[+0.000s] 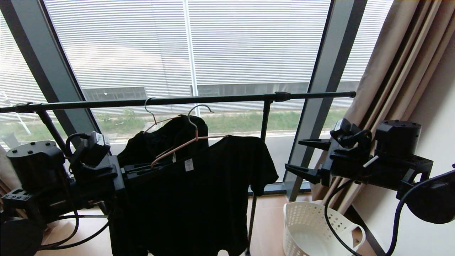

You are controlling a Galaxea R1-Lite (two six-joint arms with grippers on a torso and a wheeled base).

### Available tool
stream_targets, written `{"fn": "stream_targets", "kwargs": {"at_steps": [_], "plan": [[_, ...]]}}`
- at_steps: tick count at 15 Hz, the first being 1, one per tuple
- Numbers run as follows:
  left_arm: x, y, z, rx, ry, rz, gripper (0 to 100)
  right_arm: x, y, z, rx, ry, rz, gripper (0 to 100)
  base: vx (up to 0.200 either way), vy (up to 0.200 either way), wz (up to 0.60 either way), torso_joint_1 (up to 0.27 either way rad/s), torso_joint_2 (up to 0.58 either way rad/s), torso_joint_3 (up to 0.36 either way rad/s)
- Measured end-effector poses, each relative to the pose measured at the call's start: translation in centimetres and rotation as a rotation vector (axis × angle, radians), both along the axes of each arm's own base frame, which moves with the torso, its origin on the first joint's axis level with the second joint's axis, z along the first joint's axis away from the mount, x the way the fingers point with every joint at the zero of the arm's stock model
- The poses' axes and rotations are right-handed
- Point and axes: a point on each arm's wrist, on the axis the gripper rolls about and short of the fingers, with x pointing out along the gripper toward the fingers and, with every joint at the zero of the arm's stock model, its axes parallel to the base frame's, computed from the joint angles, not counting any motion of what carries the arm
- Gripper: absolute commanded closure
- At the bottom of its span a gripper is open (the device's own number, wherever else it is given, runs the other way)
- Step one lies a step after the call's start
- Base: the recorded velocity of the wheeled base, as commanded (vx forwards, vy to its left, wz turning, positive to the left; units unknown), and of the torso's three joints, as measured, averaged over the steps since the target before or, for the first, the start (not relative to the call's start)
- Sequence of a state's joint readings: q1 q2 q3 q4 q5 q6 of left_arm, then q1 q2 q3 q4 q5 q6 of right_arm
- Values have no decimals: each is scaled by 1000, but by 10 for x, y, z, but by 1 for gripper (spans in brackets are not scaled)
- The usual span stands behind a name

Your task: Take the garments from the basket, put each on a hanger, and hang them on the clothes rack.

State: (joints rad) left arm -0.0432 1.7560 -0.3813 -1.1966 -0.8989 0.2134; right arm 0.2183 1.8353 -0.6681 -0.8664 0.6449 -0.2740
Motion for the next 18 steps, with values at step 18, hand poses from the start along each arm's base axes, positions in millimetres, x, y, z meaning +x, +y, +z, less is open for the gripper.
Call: {"fn": "stream_targets", "kwargs": {"at_steps": [18], "plan": [[41, -35, -15, -111, 191, 99, 100, 0, 1, 8, -7, -31, -48, 0, 0, 0, 0, 0, 0, 0]]}}
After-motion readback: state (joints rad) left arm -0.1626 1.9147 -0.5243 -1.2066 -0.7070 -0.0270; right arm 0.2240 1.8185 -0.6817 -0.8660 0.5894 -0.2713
